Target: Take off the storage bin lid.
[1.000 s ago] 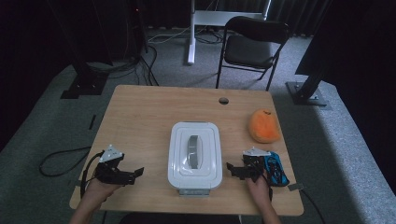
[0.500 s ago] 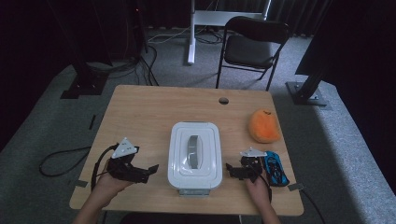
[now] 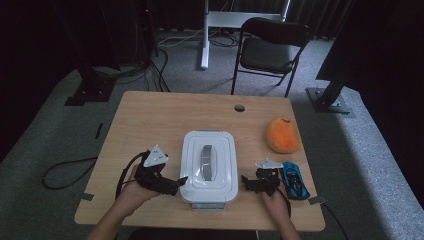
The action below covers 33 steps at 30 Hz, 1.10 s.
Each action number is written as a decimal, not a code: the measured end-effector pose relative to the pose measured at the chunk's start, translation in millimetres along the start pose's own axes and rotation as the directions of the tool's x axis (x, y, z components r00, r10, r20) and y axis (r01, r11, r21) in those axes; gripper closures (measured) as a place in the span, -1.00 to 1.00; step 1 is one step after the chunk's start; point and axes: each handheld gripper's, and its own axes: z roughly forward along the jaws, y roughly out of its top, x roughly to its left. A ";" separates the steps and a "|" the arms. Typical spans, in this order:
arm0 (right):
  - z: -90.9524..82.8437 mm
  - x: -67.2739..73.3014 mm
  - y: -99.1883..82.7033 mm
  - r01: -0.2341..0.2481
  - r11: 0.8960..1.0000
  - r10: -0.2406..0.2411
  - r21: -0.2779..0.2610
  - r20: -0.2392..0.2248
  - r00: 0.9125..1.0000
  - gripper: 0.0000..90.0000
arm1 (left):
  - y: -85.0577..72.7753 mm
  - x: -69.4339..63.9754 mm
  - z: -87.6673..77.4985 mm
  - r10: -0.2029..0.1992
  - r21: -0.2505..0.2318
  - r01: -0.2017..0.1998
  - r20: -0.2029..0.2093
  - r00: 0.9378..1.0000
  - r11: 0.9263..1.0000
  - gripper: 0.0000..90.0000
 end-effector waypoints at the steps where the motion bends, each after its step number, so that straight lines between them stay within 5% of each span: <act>1: 0.0 0.0 0.0 0.000 1.000 0.000 0.000 0.000 1.000 -0.74 | 2.7 -1.6 3.6 0.004 0.005 -0.004 0.008 1.000 1.000 -1.00; 14: 0.0 0.0 0.0 0.001 1.000 -0.001 0.000 -0.001 1.000 -0.74 | 22.4 -18.3 28.3 0.062 0.049 -0.062 0.006 0.998 0.997 -1.00; 33: 0.0 0.0 0.0 0.001 1.000 -0.001 0.001 -0.001 1.000 -0.74 | 41.5 -35.5 61.4 0.053 0.075 -0.054 0.013 0.999 0.996 -0.97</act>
